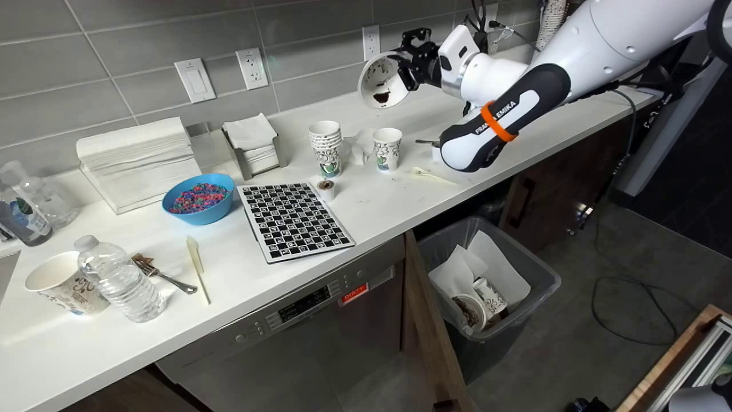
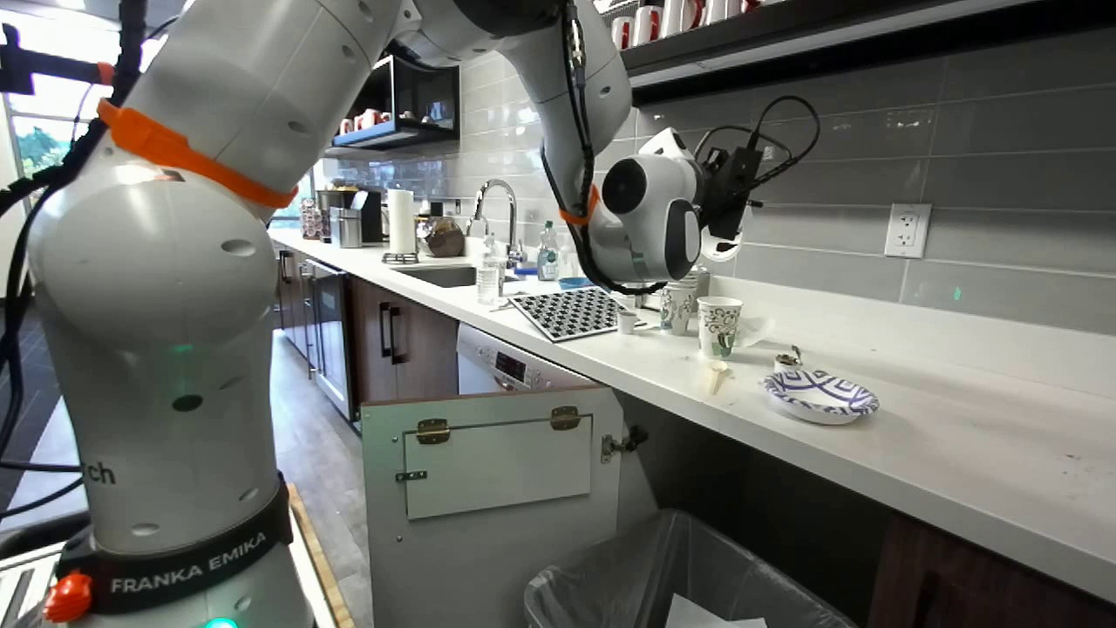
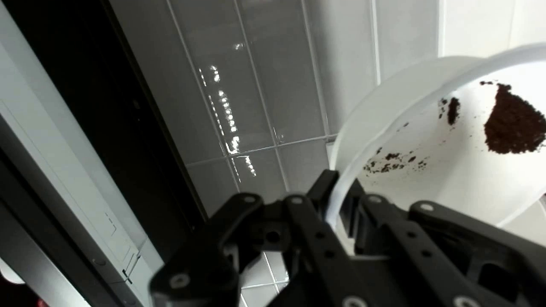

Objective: Pour the contents in the white bowl into the coffee cup on the right.

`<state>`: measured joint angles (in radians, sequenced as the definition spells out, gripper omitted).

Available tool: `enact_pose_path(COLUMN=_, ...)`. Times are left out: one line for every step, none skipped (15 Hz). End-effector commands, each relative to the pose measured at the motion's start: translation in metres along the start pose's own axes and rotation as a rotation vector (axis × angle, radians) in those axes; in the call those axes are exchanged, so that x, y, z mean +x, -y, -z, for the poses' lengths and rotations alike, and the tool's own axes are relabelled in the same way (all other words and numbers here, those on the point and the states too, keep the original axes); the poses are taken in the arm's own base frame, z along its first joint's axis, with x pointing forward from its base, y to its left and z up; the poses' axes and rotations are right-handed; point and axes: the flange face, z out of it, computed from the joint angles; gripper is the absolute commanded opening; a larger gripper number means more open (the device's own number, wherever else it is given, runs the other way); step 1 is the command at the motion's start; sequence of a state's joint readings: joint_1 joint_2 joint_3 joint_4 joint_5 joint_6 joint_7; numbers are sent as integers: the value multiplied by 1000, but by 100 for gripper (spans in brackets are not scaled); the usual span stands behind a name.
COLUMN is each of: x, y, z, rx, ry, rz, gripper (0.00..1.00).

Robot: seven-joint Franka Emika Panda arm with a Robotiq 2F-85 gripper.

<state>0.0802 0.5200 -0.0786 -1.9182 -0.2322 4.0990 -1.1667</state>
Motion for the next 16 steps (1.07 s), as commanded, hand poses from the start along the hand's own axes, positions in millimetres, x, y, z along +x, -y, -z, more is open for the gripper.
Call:
enact_pose_path(x=-3, y=1, z=-3, rx=-35, ry=-11, rz=45, gripper=2)
enact_pose_path(x=-4, y=0, z=-4, rx=-44, ry=-11, rz=51, gripper=2)
enact_pose_path(x=-6, y=-1, z=-4, rx=-52, ry=-12, rz=58, gripper=2)
enact_pose_path(x=-7, y=-1, z=-6, rx=-55, ry=-15, rz=59, gripper=2)
enact_pose_path(x=-7, y=0, z=-8, rx=-57, ry=-19, rz=58, gripper=2)
enact_pose_path(x=-8, y=1, z=-9, rx=-63, ry=-23, rz=60, gripper=2)
enact_pose_path(x=-7, y=3, z=-11, rx=-66, ry=-31, rz=59, gripper=2)
enact_pose_path(x=-7, y=5, z=-12, rx=-70, ry=-43, rz=61, gripper=2)
enact_pose_path(x=-7, y=7, z=-13, rx=-77, ry=-50, rz=63, gripper=2)
enact_pose_path(x=-7, y=9, z=-14, rx=-79, ry=-55, rz=61, gripper=2)
enact_pose_path(x=-8, y=11, z=-14, rx=-88, ry=-61, rz=64, gripper=2)
enact_pose_path(x=-8, y=13, z=-14, rx=-98, ry=-69, rz=67, gripper=2)
enact_pose_path(x=-7, y=14, z=-13, rx=-102, ry=-73, rz=68, gripper=2)
enact_pose_path(x=-7, y=16, z=-12, rx=-114, ry=-79, rz=73, gripper=2)
enact_pose_path(x=-7, y=16, z=-11, rx=-127, ry=-86, rz=75, gripper=2)
enact_pose_path(x=-7, y=17, z=-10, rx=-138, ry=-92, rz=78, gripper=2)
